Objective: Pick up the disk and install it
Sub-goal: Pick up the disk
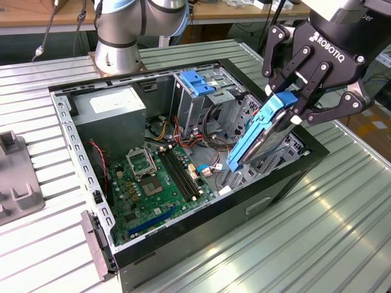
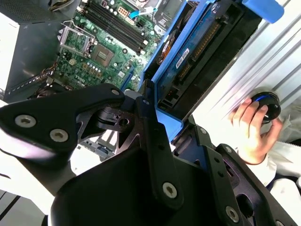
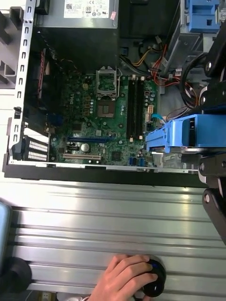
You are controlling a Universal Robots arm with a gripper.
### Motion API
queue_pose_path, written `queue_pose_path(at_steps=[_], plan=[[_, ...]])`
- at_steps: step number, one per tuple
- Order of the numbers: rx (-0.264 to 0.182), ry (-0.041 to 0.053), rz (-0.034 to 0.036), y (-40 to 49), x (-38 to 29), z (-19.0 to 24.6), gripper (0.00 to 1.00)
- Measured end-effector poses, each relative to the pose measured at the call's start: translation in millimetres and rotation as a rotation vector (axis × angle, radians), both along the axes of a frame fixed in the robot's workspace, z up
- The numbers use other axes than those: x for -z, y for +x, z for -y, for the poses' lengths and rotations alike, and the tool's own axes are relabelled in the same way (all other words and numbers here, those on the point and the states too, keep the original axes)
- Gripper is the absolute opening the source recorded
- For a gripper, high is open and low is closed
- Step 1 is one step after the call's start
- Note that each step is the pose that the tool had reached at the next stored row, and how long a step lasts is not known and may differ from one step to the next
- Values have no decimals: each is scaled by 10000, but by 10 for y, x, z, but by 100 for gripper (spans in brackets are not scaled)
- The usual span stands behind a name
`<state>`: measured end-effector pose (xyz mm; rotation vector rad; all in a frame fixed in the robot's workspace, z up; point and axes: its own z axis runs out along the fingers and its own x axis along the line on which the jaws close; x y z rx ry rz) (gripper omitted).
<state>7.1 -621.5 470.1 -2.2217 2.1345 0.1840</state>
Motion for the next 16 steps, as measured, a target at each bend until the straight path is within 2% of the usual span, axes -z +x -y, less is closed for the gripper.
queue_pose_path(at_steps=[16], plan=[[-1,0,0,259,9,8,37]])
